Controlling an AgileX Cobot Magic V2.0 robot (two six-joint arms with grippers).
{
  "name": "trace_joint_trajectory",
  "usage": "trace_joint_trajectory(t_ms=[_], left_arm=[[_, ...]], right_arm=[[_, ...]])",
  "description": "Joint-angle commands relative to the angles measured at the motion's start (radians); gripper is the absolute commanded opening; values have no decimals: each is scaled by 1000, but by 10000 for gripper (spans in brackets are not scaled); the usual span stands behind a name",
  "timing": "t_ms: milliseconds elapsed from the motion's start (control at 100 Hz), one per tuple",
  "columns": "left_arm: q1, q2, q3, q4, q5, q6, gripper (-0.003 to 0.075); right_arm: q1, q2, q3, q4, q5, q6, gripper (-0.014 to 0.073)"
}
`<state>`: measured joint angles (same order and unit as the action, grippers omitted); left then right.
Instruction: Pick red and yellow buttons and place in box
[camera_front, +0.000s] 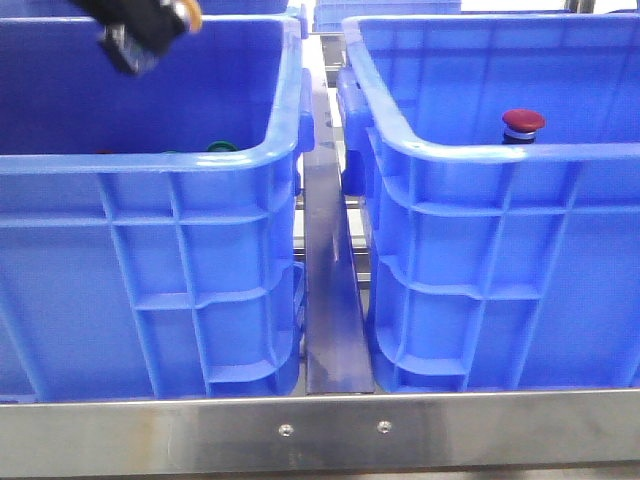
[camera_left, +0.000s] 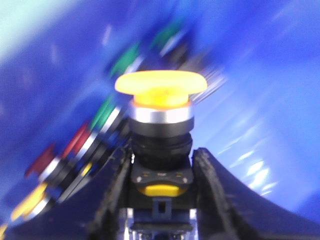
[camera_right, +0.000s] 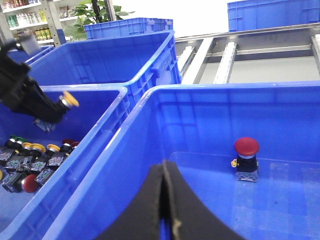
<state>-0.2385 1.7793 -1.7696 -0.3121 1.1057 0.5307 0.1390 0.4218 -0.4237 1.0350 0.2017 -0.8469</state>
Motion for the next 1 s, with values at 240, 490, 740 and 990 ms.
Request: trace_joint_trajectory(t_ms=[240,490,740,990], left_arm=[[-87,-155,46,-137,-23,80,27],[-200,-192,131,-244,-16,155,27],[-302,-190,142,-242,-11,182,27],[-327,-186,142,-240,-4,182,27]], right_arm=[[-1,2,-25,11,-34,-7,-68],[-1,2,-25,11,-34,-7,-68],[-1,2,-25,11,-34,-7,-68],[-1,40,-44,11,-2,-7,-3]])
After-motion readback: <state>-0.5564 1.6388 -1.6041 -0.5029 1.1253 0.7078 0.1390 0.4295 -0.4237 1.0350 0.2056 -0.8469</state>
